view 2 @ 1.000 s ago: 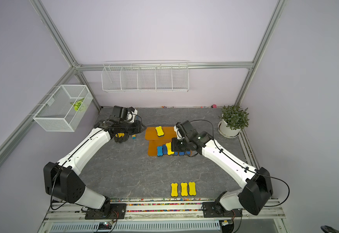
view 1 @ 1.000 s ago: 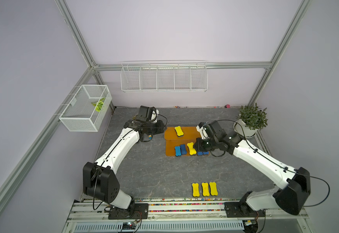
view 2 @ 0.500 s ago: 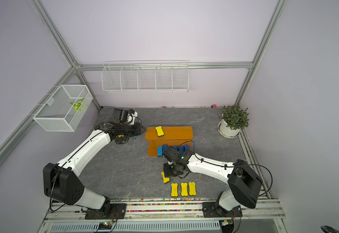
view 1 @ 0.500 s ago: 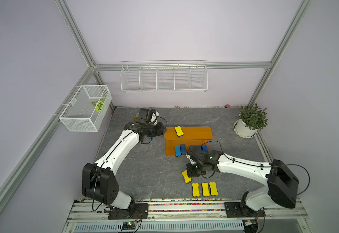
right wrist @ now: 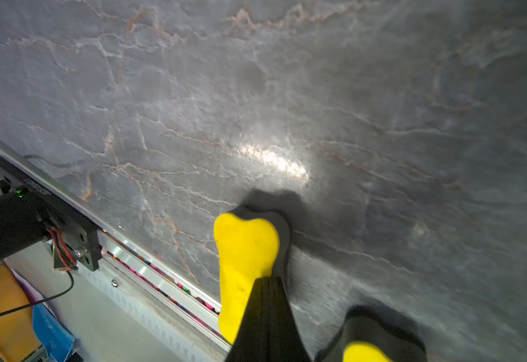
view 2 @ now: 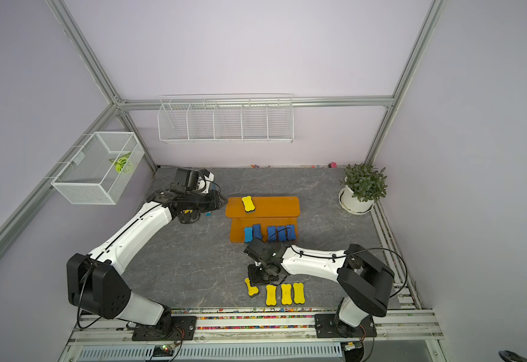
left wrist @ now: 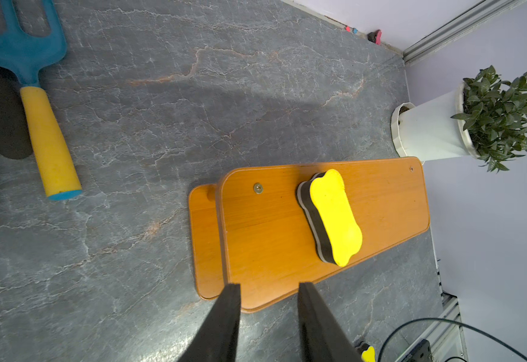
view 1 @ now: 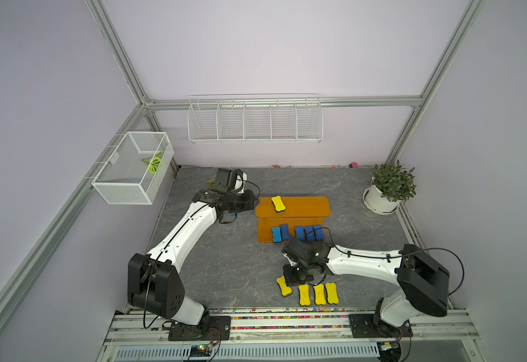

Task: Remove the whiteboard erasers from the shelf
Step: Place the whiteboard eraser at the center of the board.

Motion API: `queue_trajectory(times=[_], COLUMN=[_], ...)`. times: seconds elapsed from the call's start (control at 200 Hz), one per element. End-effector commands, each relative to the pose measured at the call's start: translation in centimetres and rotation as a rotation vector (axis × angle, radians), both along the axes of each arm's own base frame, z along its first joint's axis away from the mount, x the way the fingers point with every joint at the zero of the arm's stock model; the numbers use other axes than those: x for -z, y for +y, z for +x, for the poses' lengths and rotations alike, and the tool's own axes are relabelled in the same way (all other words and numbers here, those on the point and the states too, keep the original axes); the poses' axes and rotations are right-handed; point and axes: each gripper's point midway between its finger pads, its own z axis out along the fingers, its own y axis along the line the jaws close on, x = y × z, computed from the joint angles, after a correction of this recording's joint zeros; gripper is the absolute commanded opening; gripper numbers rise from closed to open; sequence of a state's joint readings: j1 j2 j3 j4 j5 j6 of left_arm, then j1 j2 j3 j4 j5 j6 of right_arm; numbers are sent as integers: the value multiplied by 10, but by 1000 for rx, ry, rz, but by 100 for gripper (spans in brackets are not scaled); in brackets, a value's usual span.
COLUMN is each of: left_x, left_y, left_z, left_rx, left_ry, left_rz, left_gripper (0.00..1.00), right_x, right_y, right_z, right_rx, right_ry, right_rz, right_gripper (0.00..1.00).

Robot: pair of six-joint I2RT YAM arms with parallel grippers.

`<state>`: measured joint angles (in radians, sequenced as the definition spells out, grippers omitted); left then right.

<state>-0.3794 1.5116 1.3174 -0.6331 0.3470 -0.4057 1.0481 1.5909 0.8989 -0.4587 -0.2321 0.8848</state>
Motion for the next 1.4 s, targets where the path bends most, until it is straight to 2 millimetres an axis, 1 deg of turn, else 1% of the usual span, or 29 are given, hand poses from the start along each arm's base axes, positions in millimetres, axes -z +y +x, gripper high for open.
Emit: queue_trajectory(times=[0.0, 0.13, 0.305, 0.43, 0.515, 0.68, 0.775, 0.835, 0.925, 1.015, 1.165, 1.25, 1.31, 1.395], left_x=[-3, -3, -3, -3, -4, -3, -3, -4, -5, -9, -11, -11, -10, -11], left_y=[0, 0, 0, 0, -1, -1, 0, 0, 1, 1, 3, 4, 4, 5], left_z=[-1, -1, 0, 1, 1, 0, 1, 1, 1, 1, 2, 2, 2, 2], left_rx=[21, 22, 22, 21, 23, 23, 22, 20, 12, 13, 4, 1, -2, -4], left_ry=[-24, -24, -24, -24, -25, -22, -23, -26, -30, -38, -47, -46, -45, -48], left_rz=[-5, -7, -6, -6, -7, -7, -5, -3, -5, -14, -7, -7, -8, -7], left_gripper=[36, 36, 36, 36, 36, 36, 36, 36, 36, 36, 36, 36, 36, 36], right_x=[0, 0, -3, -5, -6, -7, -18, -28, -41, -46, -37, -30, -26, -20], right_y=[-10, -13, -12, -12, -11, -9, -13, -16, -19, -7, 13, 25, 29, 29], right_z=[-9, -13, -21, -26, -30, -36, -34, -28, -9, 5, 22, 28, 31, 33], right_rx=[28, 33, 11, 2, -2, -14, -51, -72, -76, -117, -178, -198, -204, -211], right_ry=[3, 4, 13, 20, 22, 29, -21, -65, -153, -197, -213, -201, -194, -186], right_rz=[-19, -24, -23, -25, -23, -17, -70, -95, -133, -131, -150, -138, -137, -148], right_gripper=[0, 1, 15, 21, 23, 24, 24, 24, 24, 23, 21, 21, 21, 21])
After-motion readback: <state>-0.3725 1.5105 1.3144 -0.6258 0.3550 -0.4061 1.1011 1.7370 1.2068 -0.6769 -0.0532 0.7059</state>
